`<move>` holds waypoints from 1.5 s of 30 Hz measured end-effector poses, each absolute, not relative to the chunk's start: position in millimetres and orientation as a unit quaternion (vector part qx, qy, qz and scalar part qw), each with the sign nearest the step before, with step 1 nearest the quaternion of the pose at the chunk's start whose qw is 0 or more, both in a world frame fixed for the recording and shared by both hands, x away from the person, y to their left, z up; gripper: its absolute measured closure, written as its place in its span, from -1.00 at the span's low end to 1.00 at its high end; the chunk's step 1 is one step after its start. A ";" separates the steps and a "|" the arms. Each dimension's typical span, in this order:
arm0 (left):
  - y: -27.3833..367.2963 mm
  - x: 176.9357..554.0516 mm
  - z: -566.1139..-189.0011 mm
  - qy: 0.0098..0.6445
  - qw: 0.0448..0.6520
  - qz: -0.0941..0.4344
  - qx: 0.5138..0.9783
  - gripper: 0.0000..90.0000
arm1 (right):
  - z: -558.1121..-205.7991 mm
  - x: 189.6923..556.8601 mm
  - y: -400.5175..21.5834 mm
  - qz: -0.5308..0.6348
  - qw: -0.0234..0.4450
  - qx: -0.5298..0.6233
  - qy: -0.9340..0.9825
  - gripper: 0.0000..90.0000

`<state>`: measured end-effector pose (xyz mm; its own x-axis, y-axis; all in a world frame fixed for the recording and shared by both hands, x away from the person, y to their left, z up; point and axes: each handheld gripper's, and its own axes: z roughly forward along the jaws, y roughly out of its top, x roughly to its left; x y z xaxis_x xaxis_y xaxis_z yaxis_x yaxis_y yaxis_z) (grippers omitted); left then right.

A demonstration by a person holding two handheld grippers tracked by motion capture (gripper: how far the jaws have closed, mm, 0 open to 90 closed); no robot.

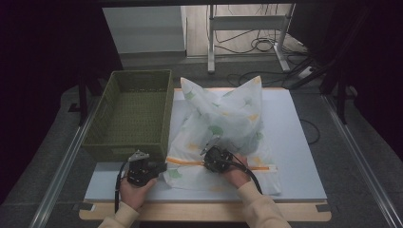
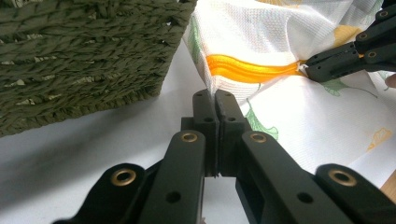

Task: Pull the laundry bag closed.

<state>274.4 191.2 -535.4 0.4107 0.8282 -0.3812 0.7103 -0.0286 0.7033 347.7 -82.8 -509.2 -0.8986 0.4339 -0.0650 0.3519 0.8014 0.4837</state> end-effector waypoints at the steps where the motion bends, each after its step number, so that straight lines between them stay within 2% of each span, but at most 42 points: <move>1: 191.5 274.4 -535.4 0.539 0.443 0.066 0.714 0.99 | -509.2 347.6 -84.8 0.237 0.087 0.208 0.945 1.00; 22: 192.0 273.2 -534.9 0.540 0.444 0.066 0.712 0.99 | -507.7 344.0 -114.3 0.236 0.094 0.227 0.940 1.00; 45: 192.3 271.2 -532.6 0.539 0.447 0.071 0.711 0.99 | -508.0 341.2 -125.9 0.242 0.096 0.239 0.935 1.00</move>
<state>271.2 192.3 -532.6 0.4087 0.8294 -0.3809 0.7029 -0.0200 0.7110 341.2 -125.9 -508.0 -0.8674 0.4934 -0.0642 0.4003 0.7686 0.4991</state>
